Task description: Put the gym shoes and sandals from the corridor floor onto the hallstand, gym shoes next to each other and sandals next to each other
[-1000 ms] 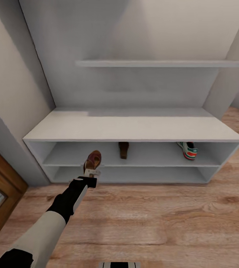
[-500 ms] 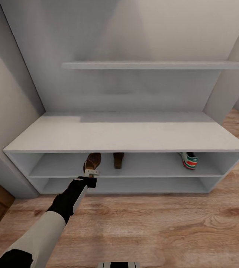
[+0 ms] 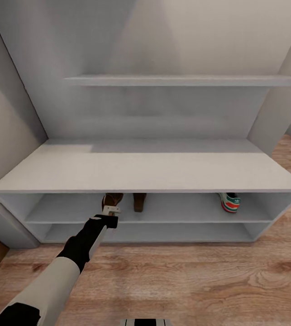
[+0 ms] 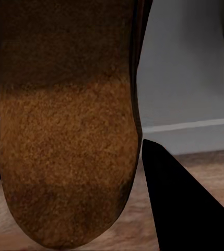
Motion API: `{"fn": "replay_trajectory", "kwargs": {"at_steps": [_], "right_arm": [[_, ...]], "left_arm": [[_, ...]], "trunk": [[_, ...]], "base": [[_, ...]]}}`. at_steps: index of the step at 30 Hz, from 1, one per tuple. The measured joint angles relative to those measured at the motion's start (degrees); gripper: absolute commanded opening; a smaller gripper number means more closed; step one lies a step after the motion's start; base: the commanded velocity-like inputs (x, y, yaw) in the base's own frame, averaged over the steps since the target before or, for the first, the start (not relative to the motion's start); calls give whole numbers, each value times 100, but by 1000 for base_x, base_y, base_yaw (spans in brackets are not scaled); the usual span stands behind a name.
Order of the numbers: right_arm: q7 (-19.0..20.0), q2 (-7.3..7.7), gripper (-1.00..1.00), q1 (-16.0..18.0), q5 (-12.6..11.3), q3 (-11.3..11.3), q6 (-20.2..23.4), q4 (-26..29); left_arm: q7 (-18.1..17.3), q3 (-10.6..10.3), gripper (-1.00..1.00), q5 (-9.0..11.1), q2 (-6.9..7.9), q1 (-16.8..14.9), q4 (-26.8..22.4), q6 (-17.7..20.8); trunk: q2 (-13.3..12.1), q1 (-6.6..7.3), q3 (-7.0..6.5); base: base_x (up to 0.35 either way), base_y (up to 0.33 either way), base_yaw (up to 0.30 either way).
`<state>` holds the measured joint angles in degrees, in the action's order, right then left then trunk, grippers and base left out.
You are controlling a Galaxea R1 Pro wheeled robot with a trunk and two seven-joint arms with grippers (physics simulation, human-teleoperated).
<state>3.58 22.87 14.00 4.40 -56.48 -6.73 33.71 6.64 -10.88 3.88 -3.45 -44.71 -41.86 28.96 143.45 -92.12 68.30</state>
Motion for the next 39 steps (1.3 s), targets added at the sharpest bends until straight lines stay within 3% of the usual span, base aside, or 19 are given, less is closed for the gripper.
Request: {"fn": "replay_trajectory", "kwargs": {"at_steps": [39], "right_arm": [[0,0,-100,5,1,0,0,-9]], "left_arm": [[7,0,-100,-8,8,0,1,-5]], "trunk": [[0,0,0]], "base": [[92,-41,0]]}}
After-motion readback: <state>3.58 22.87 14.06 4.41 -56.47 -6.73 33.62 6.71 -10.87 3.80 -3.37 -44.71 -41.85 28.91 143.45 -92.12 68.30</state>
